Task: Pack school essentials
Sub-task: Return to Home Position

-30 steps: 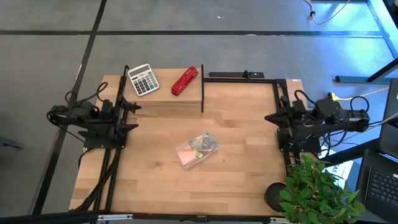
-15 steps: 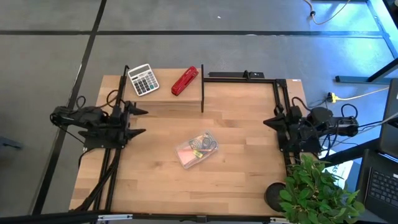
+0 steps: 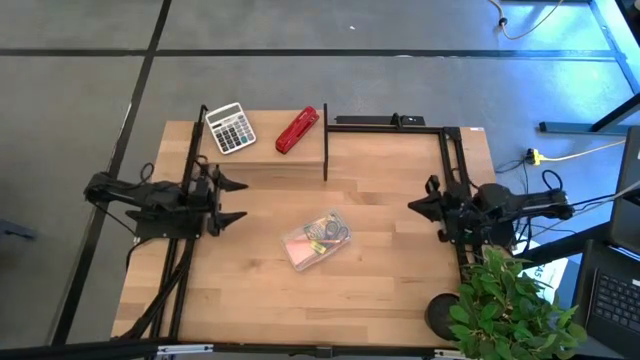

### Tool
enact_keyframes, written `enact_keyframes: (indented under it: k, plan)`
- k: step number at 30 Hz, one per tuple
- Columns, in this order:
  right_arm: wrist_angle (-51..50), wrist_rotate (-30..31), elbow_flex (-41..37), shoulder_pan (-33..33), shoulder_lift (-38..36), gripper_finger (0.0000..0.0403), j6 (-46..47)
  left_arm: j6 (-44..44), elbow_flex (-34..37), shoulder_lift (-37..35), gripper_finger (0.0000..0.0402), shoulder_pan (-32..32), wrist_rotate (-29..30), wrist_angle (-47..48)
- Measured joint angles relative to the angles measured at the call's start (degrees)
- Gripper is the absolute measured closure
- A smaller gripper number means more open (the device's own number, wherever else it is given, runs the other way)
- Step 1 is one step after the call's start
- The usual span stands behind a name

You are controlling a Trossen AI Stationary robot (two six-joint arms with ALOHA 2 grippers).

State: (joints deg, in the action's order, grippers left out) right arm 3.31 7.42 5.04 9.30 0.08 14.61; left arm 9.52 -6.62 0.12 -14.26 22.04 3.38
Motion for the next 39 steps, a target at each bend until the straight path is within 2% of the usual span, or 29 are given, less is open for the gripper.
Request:
enact_keyframes:
  k: [6,13,27,34,39]
  plan:
    - [1.6,-0.1,-4.7,0.0,0.0,0.0396,-4.5,-2.4,6.2,0.1,0.0008,0.0,-0.1,-7.1]
    - [-0.2,0.0,-4.7,0.0,0.1,0.0396,-6.3,-6.8,6.2,0.6,0.0008,0.0,-0.1,-7.0]
    - [-0.5,0.0,-4.7,0.0,0.1,0.0395,-8.3,-5.6,6.2,0.6,0.0008,0.0,-0.6,-7.0]
    - [-0.5,0.0,-4.7,0.0,0.1,0.0395,-8.3,-10.1,6.2,0.5,0.0008,0.0,-0.7,-6.9]
    - [-0.5,0.0,-4.7,0.0,0.1,0.0392,-8.3,-9.2,6.1,1.3,0.0009,0.0,-0.4,-6.9]
